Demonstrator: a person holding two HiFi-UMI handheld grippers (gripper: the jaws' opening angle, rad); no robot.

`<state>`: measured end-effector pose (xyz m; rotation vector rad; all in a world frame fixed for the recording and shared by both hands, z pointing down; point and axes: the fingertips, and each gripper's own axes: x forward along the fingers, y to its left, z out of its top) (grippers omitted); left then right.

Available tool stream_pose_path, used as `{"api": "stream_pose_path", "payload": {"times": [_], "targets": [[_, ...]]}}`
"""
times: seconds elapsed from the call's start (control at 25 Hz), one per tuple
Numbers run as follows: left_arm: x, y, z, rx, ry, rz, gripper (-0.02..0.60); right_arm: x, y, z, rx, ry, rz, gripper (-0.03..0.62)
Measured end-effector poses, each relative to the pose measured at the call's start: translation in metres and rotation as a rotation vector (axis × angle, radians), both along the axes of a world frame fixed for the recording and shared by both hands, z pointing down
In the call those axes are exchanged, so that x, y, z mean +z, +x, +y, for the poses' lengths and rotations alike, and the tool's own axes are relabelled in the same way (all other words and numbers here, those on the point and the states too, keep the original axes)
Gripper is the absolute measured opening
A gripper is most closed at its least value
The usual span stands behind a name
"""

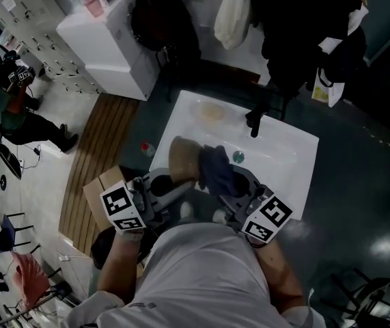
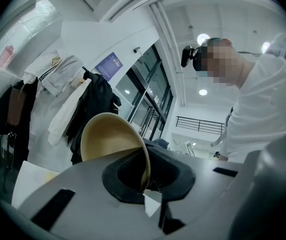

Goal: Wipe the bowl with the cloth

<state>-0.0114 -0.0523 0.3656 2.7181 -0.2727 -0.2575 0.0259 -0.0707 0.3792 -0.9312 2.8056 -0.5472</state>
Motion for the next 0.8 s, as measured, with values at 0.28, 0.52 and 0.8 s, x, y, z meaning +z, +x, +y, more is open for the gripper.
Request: {"api": "stream_pose_path", "payload": {"times": [0.28, 0.52, 0.8], "targets": [[0.003, 0.007, 0.007, 0.022, -0.019, -0.001, 0.017, -0.013, 0.002, 0.009, -0.005, 0.024, -0.028, 0.100], [0.006, 0.018, 0.016, 0.053, -0.010, -0.028, 0.017, -0.023, 0.008, 0.010, 0.010, 0.055, -0.036, 0.100], [0.011, 0.029, 0.030, 0.102, 0.005, -0.060, 0.017, -0.026, 0.016, 0.005, 0.043, 0.043, -0.065, 0.100]]}}
